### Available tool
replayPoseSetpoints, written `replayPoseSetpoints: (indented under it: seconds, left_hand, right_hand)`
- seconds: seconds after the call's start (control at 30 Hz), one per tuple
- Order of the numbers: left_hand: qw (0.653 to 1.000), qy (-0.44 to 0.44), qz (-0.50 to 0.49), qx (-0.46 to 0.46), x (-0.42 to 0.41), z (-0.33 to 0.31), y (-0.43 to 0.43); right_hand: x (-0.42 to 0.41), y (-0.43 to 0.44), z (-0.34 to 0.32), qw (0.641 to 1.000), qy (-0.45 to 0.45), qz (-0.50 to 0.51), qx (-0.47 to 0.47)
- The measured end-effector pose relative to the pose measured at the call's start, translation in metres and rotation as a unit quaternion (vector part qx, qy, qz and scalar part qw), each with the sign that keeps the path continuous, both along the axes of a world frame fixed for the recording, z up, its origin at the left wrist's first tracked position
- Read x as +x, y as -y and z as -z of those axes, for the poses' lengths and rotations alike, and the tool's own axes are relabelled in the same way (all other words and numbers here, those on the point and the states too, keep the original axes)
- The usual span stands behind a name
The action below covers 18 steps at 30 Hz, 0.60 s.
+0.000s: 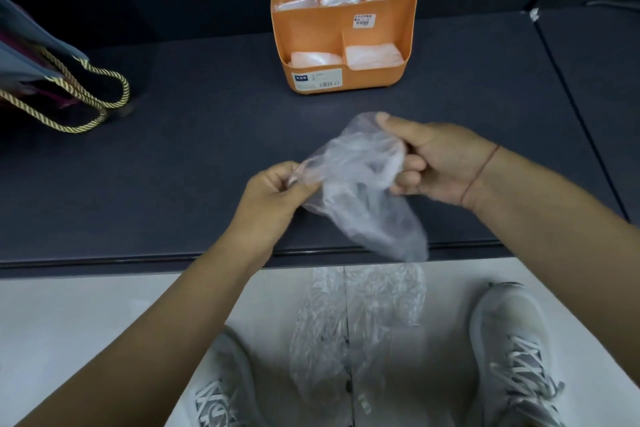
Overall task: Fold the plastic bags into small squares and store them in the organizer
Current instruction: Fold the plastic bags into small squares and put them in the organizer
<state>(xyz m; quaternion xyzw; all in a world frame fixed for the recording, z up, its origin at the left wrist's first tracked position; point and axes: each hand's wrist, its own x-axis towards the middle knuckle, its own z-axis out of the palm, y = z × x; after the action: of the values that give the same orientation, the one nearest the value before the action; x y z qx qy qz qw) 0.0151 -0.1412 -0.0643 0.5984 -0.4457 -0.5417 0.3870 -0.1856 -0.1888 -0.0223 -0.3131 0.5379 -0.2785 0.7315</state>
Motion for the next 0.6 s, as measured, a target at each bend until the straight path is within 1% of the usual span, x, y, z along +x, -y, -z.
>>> replayPoseSetpoints:
  seconds: [0.1,0.2,0.23,0.27,0.3,0.33,0.37,0.4,0.43,0.47,0.5,0.53,0.57,0.6]
  left_hand:
    - [0.999,-0.036,-0.013,0.011,0.010,-0.006,0.002]
    - [0.996,-0.073,-0.022,0.039,0.014,-0.015,0.000]
    - [0.994,-0.087,-0.027,0.058,0.013,-0.017,0.000]
    - [0.992,-0.096,-0.028,0.073,0.014,-0.018,0.000]
    - [0.991,-0.099,-0.025,0.082,0.013,-0.018,-0.001]
    - [0.991,-0.099,-0.022,0.086,0.012,-0.019,-0.001]
    - [0.991,-0.096,-0.019,0.088,0.011,-0.019,-0.002]
    - [0.992,-0.091,-0.019,0.089,0.010,-0.019,-0.002]
    - [0.992,-0.089,-0.022,0.091,0.010,-0.017,-0.002]
    - [0.991,-0.088,-0.025,0.094,0.010,-0.016,-0.001]
    - [0.991,-0.089,-0.027,0.097,0.010,-0.015,-0.001]
    - [0.990,-0.092,-0.029,0.100,0.011,-0.014,-0.001]
    - [0.989,-0.094,-0.032,0.106,0.010,-0.014,-0.002]
    - [0.989,-0.090,-0.037,0.112,0.009,-0.015,-0.003]
  right_hand:
    - [-0.026,0.005,-0.003,0.997,-0.029,0.056,0.046]
    - [-0.051,0.008,0.002,0.985,0.019,0.126,0.120]
    - [-0.057,0.008,0.006,0.980,0.030,0.153,0.125]
    - [-0.060,0.008,0.010,0.976,0.020,0.185,0.111]
    - [-0.062,0.007,0.013,0.973,-0.008,0.219,0.074]
    - [-0.062,0.003,0.014,0.968,-0.036,0.247,0.010]
    - [-0.061,-0.002,0.014,0.963,-0.058,0.254,-0.075]
    - [-0.061,-0.008,0.013,0.957,-0.074,0.220,-0.172]
    - [-0.058,-0.017,0.012,0.951,-0.096,0.131,-0.261]
    - [-0.052,-0.027,0.011,0.942,-0.123,0.015,-0.312]
    - [-0.047,-0.035,0.015,0.927,-0.160,-0.090,-0.327]
    - [-0.041,-0.041,0.021,0.914,-0.194,-0.157,-0.321]
    - [-0.035,-0.045,0.027,0.910,-0.217,-0.171,-0.309]
    - [-0.030,-0.046,0.034,0.918,-0.219,-0.141,-0.300]
